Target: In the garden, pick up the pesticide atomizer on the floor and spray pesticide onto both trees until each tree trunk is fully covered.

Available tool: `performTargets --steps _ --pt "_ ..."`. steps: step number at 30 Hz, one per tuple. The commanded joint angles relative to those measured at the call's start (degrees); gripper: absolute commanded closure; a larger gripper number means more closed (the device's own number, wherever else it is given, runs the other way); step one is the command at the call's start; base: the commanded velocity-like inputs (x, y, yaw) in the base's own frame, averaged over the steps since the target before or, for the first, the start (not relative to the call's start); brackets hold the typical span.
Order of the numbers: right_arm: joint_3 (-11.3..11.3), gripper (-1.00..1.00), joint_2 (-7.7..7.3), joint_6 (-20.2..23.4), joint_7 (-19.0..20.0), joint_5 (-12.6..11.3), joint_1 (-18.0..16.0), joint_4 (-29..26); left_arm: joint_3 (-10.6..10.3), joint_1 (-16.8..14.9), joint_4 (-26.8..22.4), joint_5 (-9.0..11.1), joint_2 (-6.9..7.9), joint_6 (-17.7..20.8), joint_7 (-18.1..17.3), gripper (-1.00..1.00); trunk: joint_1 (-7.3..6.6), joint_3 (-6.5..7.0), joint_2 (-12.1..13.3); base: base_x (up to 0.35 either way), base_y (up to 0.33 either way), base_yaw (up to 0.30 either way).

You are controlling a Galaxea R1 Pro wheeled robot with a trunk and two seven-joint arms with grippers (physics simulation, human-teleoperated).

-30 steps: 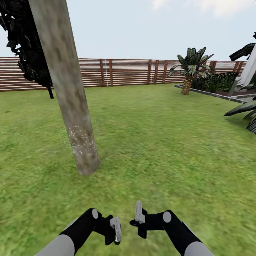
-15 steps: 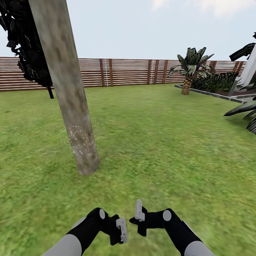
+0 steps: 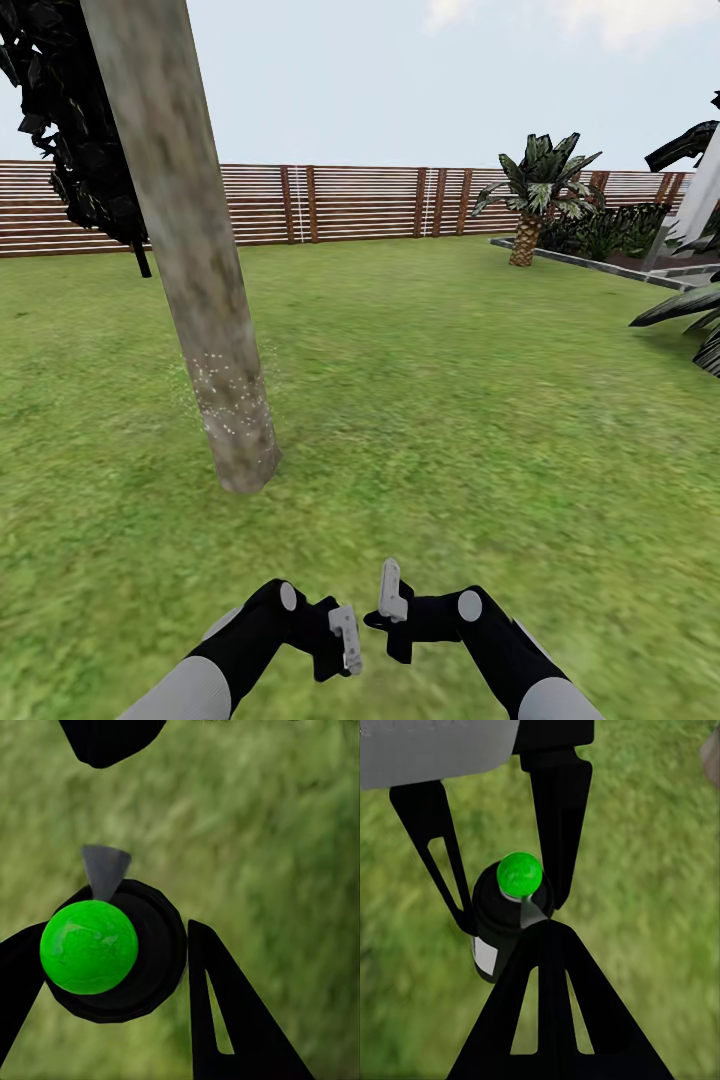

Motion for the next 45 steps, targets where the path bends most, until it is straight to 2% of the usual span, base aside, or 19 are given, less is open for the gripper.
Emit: performTargets --steps 1,20,25,32,38,42,45 --pt "-0.1 1.00 0.02 -0.3 0.0 0.5 0.0 -0.1 0.0 0.0 -0.1 -0.1 0.00 0.4 -0.2 1.00 -0.01 -0.05 0.0 0.000 0.000 0.000" --pt "-0.1 1.00 0.02 -0.3 0.0 0.5 0.0 -0.1 0.0 0.0 -0.2 0.1 -1.22 0.2 -0.2 1.00 -0.01 -0.05 0.0 0.000 0.000 0.000" --pt "-0.1 1.00 0.02 -0.3 0.0 0.6 0.0 -0.1 -0.1 0.0 -0.2 3.4 -1.24 0.2 -0.3 1.00 -0.01 -0.05 0.0 0.000 0.000 0.000" --pt "-0.1 1.00 0.02 -0.3 0.0 0.5 0.0 -0.1 -0.2 0.0 -0.1 3.7 -1.12 0.2 -0.3 1.00 -0.01 -0.05 0.0 0.000 0.000 0.000" --pt "-0.1 1.00 0.02 -0.3 0.0 0.5 0.0 0.0 0.3 0.1 0.2 3.6 -0.22 -0.2 -0.4 1.00 -0.01 -0.05 0.0 0.000 0.000 0.000" --pt "-0.1 1.00 -0.05 -0.3 0.0 0.6 0.0 0.0 0.4 0.3 0.2 3.8 3.09 -0.4 -0.4 1.00 -0.01 -0.05 0.0 0.000 0.000 0.000" --pt "-0.1 1.00 -0.07 -0.3 0.0 0.6 0.0 0.1 0.5 0.6 0.6 3.9 6.21 -0.9 -0.4 1.00 -0.01 -0.05 0.0 0.000 0.000 0.000"
